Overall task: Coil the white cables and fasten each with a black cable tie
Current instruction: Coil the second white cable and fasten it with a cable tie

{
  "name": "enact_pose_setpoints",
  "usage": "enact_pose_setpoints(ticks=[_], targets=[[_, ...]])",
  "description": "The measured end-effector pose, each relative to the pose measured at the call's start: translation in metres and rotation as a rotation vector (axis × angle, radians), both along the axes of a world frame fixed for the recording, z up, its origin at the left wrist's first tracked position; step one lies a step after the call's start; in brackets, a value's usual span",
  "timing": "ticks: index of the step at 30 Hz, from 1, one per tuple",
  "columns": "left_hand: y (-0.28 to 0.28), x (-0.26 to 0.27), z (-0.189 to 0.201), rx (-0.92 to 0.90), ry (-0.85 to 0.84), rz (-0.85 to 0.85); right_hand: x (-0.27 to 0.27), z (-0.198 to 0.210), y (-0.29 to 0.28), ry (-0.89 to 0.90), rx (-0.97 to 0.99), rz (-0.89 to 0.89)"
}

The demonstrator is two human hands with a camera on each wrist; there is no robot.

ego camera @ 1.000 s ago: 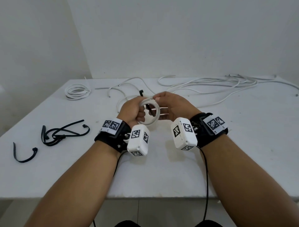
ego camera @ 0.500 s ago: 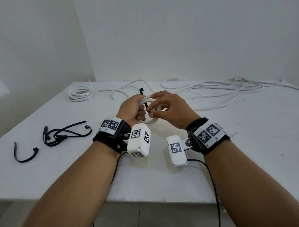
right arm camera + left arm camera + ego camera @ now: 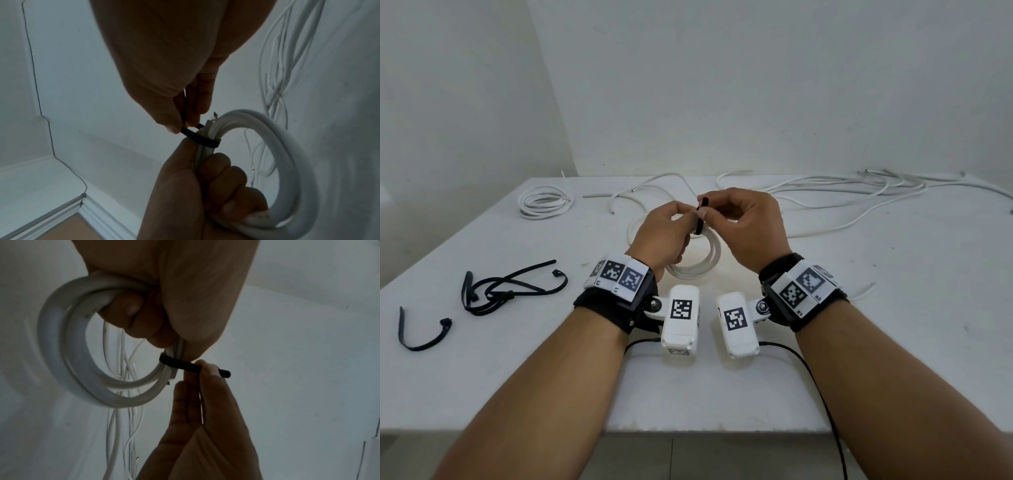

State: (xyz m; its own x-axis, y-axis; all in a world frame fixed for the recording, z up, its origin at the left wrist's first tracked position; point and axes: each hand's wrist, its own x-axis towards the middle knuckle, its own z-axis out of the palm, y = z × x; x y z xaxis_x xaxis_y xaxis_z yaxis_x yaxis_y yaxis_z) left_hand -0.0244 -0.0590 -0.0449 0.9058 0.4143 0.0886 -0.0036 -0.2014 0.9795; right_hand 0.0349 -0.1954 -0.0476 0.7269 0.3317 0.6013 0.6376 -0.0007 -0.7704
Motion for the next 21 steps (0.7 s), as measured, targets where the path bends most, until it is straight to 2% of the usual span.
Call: enact_pose_setpoints(ticks=[5, 9, 13, 17, 21], targets=[[-0.001, -0.001, 0.002, 0.07, -0.042, -0.068, 0.002, 0.006, -0.004, 0.133, 0.037, -0.011], [-0.005, -0.001, -0.002, 0.101, -0.022, -0.081, 0.005, 0.007, -0.008, 0.206, -0.007, 0.039], [-0.005, 0.002, -0.003, 0.002, -0.031, 0.028, 0.005, 0.008, -0.006, 0.276, 0.088, 0.004], [-0.002, 0.002, 0.0, -0.081, -0.047, 0.109, 0.0, 0.013, -0.007, 0.41, 0.237, 0.146], [-0.002, 0.003, -0.002, -0.064, -0.047, 0.13, -0.003, 0.013, -0.007, 0.419, 0.204, 0.091]])
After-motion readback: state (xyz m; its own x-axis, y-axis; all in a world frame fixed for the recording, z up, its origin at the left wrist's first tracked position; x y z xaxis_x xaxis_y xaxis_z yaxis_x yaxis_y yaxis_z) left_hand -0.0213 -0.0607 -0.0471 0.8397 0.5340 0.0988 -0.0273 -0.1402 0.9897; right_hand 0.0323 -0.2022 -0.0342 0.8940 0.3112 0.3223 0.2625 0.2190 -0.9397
